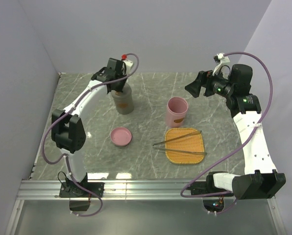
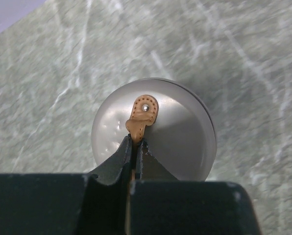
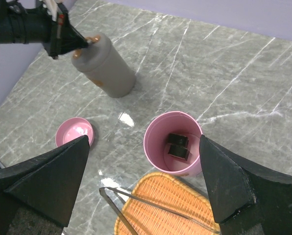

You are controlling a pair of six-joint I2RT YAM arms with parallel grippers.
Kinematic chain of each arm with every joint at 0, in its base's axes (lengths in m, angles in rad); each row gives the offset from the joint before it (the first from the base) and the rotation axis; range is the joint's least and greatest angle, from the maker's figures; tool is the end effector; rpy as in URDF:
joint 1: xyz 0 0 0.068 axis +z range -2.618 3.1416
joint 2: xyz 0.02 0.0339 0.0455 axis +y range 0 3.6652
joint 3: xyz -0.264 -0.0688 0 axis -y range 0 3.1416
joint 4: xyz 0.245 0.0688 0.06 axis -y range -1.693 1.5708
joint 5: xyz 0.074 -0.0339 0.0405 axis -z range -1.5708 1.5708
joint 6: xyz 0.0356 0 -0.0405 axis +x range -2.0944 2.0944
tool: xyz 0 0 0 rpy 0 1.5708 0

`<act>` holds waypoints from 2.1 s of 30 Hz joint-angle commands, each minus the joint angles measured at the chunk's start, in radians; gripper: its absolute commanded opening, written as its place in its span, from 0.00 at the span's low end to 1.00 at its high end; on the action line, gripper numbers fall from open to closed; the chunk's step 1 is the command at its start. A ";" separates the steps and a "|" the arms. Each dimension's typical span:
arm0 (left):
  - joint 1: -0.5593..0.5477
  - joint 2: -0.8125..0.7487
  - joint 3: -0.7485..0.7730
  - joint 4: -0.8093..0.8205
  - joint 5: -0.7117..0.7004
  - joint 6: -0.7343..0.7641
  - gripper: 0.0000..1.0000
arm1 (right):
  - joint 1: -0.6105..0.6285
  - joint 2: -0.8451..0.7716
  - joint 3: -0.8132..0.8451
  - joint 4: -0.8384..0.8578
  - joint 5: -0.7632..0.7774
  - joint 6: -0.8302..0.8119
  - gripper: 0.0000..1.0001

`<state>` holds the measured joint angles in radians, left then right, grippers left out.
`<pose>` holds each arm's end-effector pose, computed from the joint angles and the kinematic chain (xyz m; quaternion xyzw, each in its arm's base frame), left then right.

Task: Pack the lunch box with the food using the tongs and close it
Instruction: Move the lunch box

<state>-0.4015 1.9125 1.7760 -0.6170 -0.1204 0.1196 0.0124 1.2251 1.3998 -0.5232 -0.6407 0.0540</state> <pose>0.4058 -0.1677 0.3135 0.2129 0.8912 -0.0011 0.4005 0.2575 0.0245 0.4285 -0.1645 0.7809 0.2758 0.5358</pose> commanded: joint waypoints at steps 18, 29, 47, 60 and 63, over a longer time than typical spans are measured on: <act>0.201 -0.196 -0.204 -0.141 0.053 0.069 0.00 | -0.008 -0.032 -0.024 0.057 -0.036 0.012 1.00; 0.072 -0.098 -0.058 -0.138 0.074 0.011 0.00 | -0.008 -0.056 -0.044 0.048 -0.024 -0.009 1.00; -0.069 -0.115 -0.174 -0.148 0.074 -0.057 0.01 | -0.008 -0.059 -0.032 0.025 -0.031 -0.022 1.00; -0.066 -0.151 0.006 -0.202 0.111 -0.025 0.41 | -0.031 -0.062 -0.021 0.002 -0.020 -0.031 1.00; -0.066 -0.179 0.075 -0.214 0.142 0.006 0.53 | -0.032 -0.064 -0.010 -0.008 -0.019 -0.036 1.00</act>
<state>-0.4618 1.7817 1.7493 -0.8017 -0.0257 0.0975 -0.0051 1.1984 1.3647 -0.5320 -0.6624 0.0315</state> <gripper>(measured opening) 0.504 0.996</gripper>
